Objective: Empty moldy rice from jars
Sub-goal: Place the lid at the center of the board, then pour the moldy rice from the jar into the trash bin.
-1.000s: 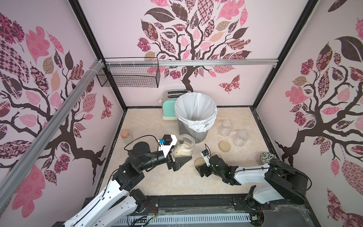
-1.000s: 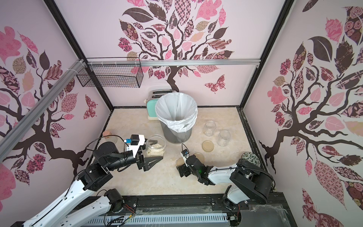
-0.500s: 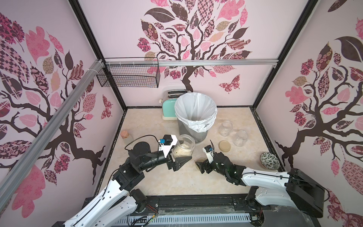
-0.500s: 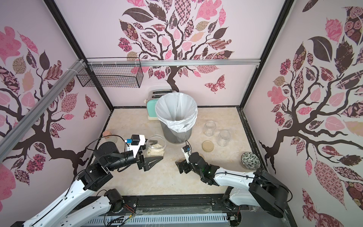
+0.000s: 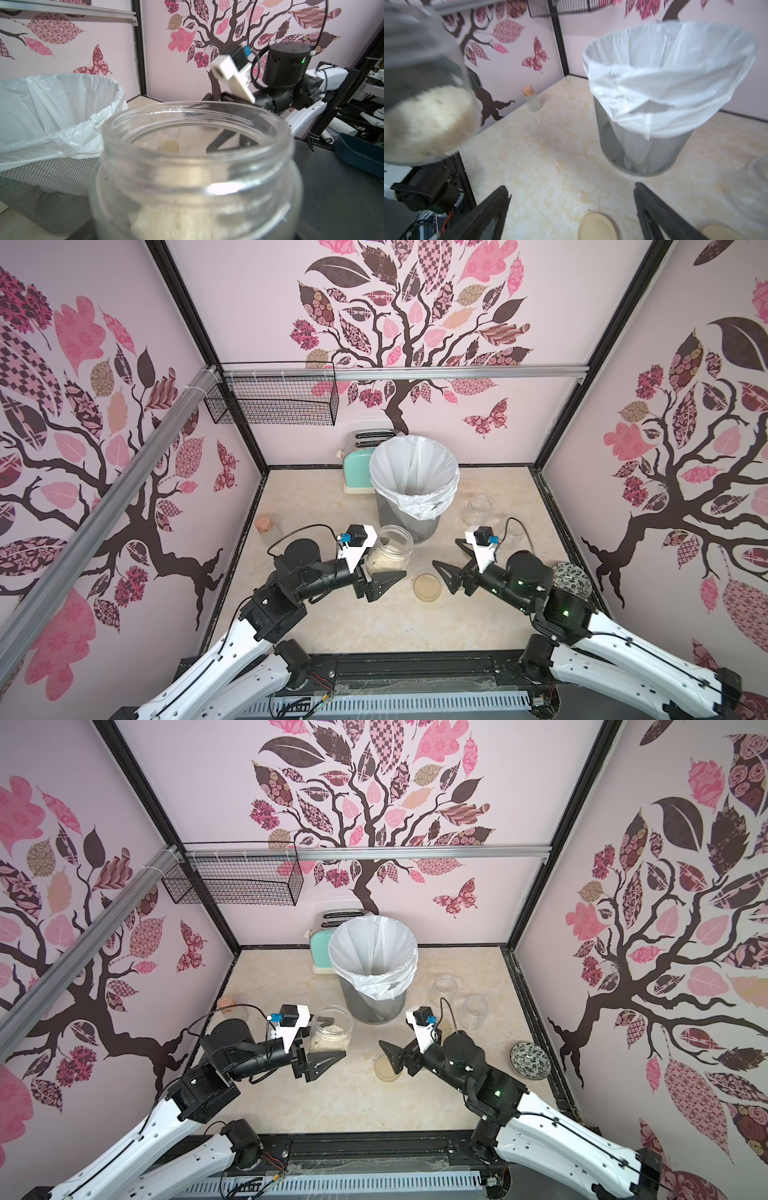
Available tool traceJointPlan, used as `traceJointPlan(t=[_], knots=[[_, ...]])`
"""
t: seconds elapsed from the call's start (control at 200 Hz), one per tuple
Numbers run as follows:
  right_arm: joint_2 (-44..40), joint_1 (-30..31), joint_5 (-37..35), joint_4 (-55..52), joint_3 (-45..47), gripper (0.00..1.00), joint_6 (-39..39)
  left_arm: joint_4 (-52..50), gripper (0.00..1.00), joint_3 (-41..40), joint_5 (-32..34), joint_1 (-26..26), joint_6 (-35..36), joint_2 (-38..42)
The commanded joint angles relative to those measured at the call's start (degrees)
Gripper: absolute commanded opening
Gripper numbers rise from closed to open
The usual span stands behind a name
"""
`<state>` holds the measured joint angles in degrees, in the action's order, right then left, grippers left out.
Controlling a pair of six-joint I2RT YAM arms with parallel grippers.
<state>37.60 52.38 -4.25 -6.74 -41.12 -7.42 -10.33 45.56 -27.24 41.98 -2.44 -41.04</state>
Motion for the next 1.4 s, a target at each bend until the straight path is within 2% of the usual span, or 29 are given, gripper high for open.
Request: traceJointPlan(t=[0.0, 0.09, 0.21, 0.355, 0.58, 0.695, 0.855, 1.125, 1.396], knots=[[0.67, 0.09, 3.97, -13.5, -10.75, 0.83, 4.95, 5.14, 0.68, 0.02, -0.29, -0.3, 0.44, 0.57], [6.39, 0.09, 5.92, -21.0, -20.49, 0.74, 7.2, 4.68, 0.68, 0.05, -1.11, -0.4, 1.09, -0.31], [13.1, 0.14, 12.0, -25.69, -31.93, 0.69, 10.1, 4.53, 0.68, -0.27, -1.48, -0.4, 1.97, -1.62], [21.13, 0.13, 20.37, -29.43, -43.45, 0.66, 14.18, 5.98, 0.68, -0.68, -1.99, -0.4, 2.44, -2.94], [35.52, 0.09, 29.08, -46.88, -59.53, 0.65, 24.35, 2.1, 0.69, 3.3, -8.44, -0.39, 5.16, -5.4], [38.03, 0.1, 30.62, -50.36, -61.87, 0.63, 26.94, 1.67, 0.69, 3.35, -9.15, -0.45, 6.01, -4.7], [40.22, 0.09, 31.31, -53.67, -63.83, 0.62, 28.84, -2.23, 0.7, 5.91, -13.46, -0.48, 7.88, -6.33], [39.87, 0.09, 33.95, -55.03, -63.64, 0.6, 29.39, -3.02, 0.7, 6.93, -14.3, -0.58, 9.35, -7.38], [39.47, 0.09, 30.92, -54.96, -67.14, 0.6, 29.34, -2.8, 0.69, 6.66, -14.16, -0.57, 9.36, -7.51]])
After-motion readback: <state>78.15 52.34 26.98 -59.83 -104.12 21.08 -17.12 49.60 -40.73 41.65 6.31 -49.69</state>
